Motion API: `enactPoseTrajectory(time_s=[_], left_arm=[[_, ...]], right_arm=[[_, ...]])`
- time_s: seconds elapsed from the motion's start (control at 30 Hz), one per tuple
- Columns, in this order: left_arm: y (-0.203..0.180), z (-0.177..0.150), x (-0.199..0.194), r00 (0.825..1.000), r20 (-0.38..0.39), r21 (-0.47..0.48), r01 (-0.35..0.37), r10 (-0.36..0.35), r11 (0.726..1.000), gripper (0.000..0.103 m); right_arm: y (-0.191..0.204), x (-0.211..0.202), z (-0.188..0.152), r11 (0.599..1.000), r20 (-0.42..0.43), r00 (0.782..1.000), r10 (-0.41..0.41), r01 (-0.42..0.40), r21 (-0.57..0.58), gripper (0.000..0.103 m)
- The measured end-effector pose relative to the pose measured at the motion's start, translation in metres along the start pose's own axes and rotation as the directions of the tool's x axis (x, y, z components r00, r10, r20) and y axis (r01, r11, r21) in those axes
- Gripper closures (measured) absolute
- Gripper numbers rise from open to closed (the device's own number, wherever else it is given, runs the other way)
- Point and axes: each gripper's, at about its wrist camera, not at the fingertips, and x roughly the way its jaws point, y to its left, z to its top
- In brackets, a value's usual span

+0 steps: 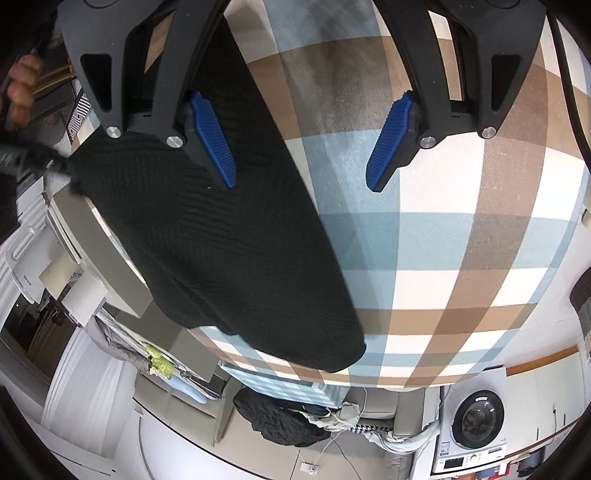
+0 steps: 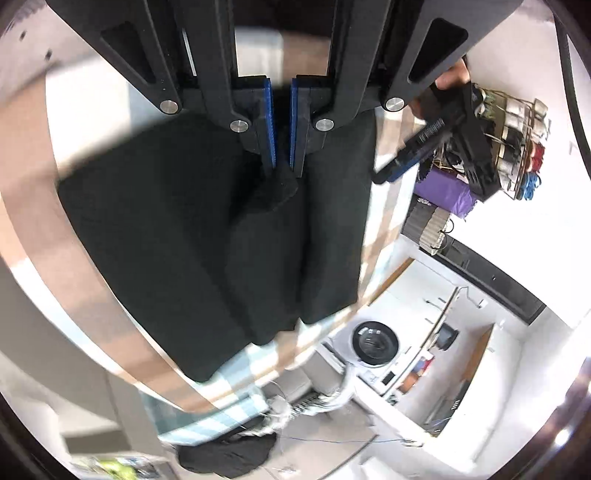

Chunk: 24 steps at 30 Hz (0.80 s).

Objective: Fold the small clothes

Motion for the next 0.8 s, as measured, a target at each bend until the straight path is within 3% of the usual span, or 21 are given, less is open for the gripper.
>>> enactPoseTrajectory(time_s=[0.07, 0.13, 0.33, 0.4, 0.47, 0.53, 0.63, 0.7, 0.8], left_arm=[[-0.001, -0.004, 0.001, 1.000, -0.011, 0.002, 0.009, -0.009, 1.000, 0.032], [-0.002, -0.006, 0.003, 1.000, -0.017, 0.000, 0.008, -0.008, 1.000, 0.032], [-0.002, -0.008, 0.004, 1.000, -0.022, -0.011, 0.006, -0.006, 1.000, 0.032], [-0.002, -0.008, 0.004, 1.000, -0.026, -0.016, 0.008, -0.009, 1.000, 0.032], [-0.002, -0.008, 0.004, 1.000, -0.027, -0.014, 0.006, -0.006, 1.000, 0.032], [-0.003, -0.008, 0.004, 1.000, -0.031, -0.015, 0.007, -0.008, 1.000, 0.032], [-0.003, -0.008, 0.005, 0.999, -0.031, -0.018, 0.010, -0.010, 1.000, 0.032], [-0.003, -0.008, 0.005, 0.999, -0.032, -0.019, 0.013, -0.014, 1.000, 0.032], [-0.004, -0.010, 0.005, 0.999, -0.036, -0.016, 0.018, -0.018, 1.000, 0.032]], right_arm=[[-0.016, 0.008, -0.012, 0.998, -0.042, 0.997, -0.058, 0.059, 0.020, 0.097], [-0.025, 0.015, -0.018, 0.997, -0.089, 0.994, -0.062, 0.066, 0.036, 0.097], [-0.012, 0.013, -0.011, 0.993, -0.088, 0.992, -0.086, 0.079, -0.083, 0.092], [-0.010, 0.017, 0.002, 0.991, -0.067, 0.993, -0.096, 0.089, -0.100, 0.077], [-0.016, 0.019, 0.008, 0.993, -0.065, 0.993, -0.097, 0.092, -0.069, 0.071], [-0.023, 0.023, 0.010, 0.998, -0.080, 0.995, -0.064, 0.062, -0.025, 0.071], [-0.031, 0.027, 0.000, 0.997, -0.103, 0.992, -0.079, 0.078, -0.015, 0.072], [-0.031, 0.027, -0.001, 0.998, -0.103, 0.993, -0.066, 0.063, -0.025, 0.088], [-0.027, 0.014, -0.005, 0.998, -0.074, 0.997, -0.028, 0.023, -0.063, 0.094]])
